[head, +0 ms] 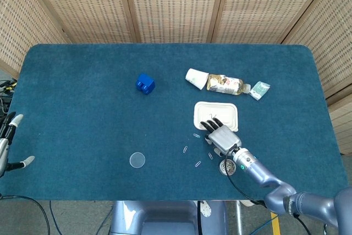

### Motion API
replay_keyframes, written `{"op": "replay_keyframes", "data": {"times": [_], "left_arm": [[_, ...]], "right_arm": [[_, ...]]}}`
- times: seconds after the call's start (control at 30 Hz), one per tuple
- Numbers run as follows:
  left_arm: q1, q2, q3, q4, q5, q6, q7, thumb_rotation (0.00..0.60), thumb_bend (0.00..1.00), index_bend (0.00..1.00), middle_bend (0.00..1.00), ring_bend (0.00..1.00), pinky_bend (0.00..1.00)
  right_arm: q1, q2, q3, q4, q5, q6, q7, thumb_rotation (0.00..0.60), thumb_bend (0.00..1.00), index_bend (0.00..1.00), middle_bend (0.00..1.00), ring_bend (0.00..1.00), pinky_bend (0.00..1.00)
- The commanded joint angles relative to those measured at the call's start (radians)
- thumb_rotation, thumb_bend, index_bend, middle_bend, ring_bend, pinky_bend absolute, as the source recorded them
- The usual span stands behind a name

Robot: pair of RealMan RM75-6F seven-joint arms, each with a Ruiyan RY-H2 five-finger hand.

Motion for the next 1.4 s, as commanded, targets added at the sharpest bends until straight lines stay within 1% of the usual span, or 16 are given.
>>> {"op": "replay_keyframes", "data": {"times": [0.03, 0.53, 0.67, 0.8, 0.93, 1.23, 1.4], "left_arm": [[0.0, 0.0, 0.0, 0.0, 0.0, 0.001, 0.0, 0.6, 0.0, 0.0, 0.0, 0.0, 0.0], [-0.004, -0.004, -0.001, 0.002, -0.008, -0.006, 0.008, 0.6, 0.0, 0.0, 0.0, 0.0, 0.0], [-0.004, -0.005, 0.0, 0.003, -0.008, -0.007, 0.009, 0.6, 0.0, 0.0, 0.0, 0.0, 0.0], [-0.005, -0.005, 0.0, 0.003, -0.008, -0.007, 0.01, 0.6, 0.01, 0.0, 0.0, 0.0, 0.0], [-0.005, -0.005, 0.0, 0.001, -0.008, -0.007, 0.012, 0.6, 0.0, 0.0, 0.0, 0.0, 0.0], [-0.005, -0.004, 0.001, 0.001, -0.008, -0.007, 0.009, 0.6, 0.0, 0.0, 0.0, 0.0, 0.0], [-0.006, -0.003, 0.001, 0.001, -0.007, -0.008, 0.008, 0.6, 0.0, 0.0, 0.0, 0.0, 0.0]], "right_arm": [[0.001, -0.007, 0.0, 0.008, 0.005, -0.002, -0.001, 0.6, 0.33, 0.49, 0.0, 0.0, 0.0], [0.004, -0.024, -0.004, 0.044, 0.029, -0.019, -0.018, 0.6, 0.33, 0.49, 0.0, 0.0, 0.0], [0.002, -0.022, -0.006, 0.047, 0.041, -0.022, -0.028, 0.6, 0.35, 0.52, 0.0, 0.0, 0.0], [0.001, -0.021, -0.009, 0.05, 0.049, -0.027, -0.035, 0.6, 0.4, 0.57, 0.0, 0.0, 0.0], [-0.001, -0.022, -0.01, 0.049, 0.049, -0.024, -0.036, 0.6, 0.42, 0.59, 0.0, 0.0, 0.0], [-0.007, -0.029, -0.014, 0.06, 0.033, -0.007, -0.021, 0.6, 0.42, 0.63, 0.0, 0.0, 0.0], [-0.015, -0.037, -0.013, 0.072, 0.017, 0.02, -0.005, 0.6, 0.42, 0.64, 0.01, 0.0, 0.0]]}}
